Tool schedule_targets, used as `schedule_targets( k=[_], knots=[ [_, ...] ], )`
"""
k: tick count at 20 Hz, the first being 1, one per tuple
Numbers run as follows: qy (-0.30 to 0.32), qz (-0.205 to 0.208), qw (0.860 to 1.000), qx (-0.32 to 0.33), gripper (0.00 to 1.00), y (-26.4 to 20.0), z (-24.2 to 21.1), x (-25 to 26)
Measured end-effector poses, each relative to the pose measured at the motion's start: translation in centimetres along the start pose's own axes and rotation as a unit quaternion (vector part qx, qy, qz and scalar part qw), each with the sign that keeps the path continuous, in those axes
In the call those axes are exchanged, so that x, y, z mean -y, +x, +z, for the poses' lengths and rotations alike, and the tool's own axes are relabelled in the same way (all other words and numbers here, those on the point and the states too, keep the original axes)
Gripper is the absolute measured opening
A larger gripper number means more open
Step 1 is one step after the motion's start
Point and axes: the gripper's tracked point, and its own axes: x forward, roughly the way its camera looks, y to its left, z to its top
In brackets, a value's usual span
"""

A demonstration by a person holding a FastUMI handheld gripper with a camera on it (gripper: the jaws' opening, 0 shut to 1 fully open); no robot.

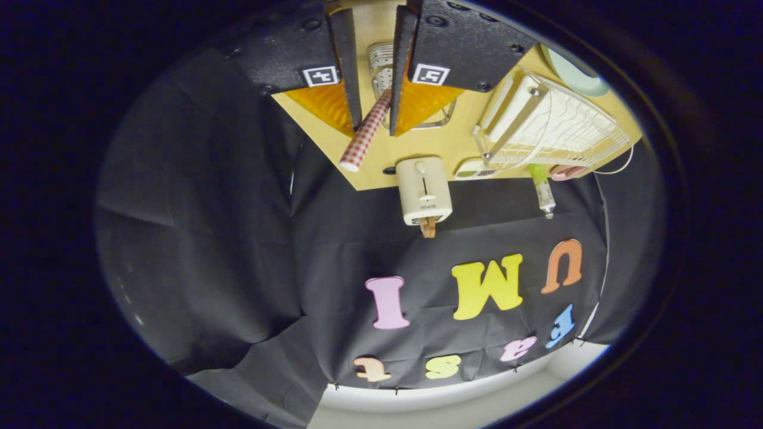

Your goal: Take the plate from the dish rack, then take the spoon from the basket and place it into the plate.

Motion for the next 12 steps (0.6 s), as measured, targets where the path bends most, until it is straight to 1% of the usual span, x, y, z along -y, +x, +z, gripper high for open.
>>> schedule_targets(
  k=[1, 2, 4, 7, 8, 12],
  knots=[
    [-0.010, 0.011, 1.000, 0.003, 0.30, -0.1, 0.4, -1.0],
    [-0.022, 0.012, 1.000, 0.002, 0.24, -0.3, 0.4, -1.6],
    [-0.038, 0.011, 0.999, 0.000, 0.21, 0.0, 0.7, -2.4],
    [-0.045, 0.007, 0.999, 0.010, 0.17, -0.5, 1.2, -3.8],
    [-0.048, -0.006, 0.999, 0.021, 0.15, -0.5, 1.7, -3.6],
    [-0.057, -0.048, 0.995, 0.064, 0.15, -1.3, 4.7, -3.1]
  ],
)
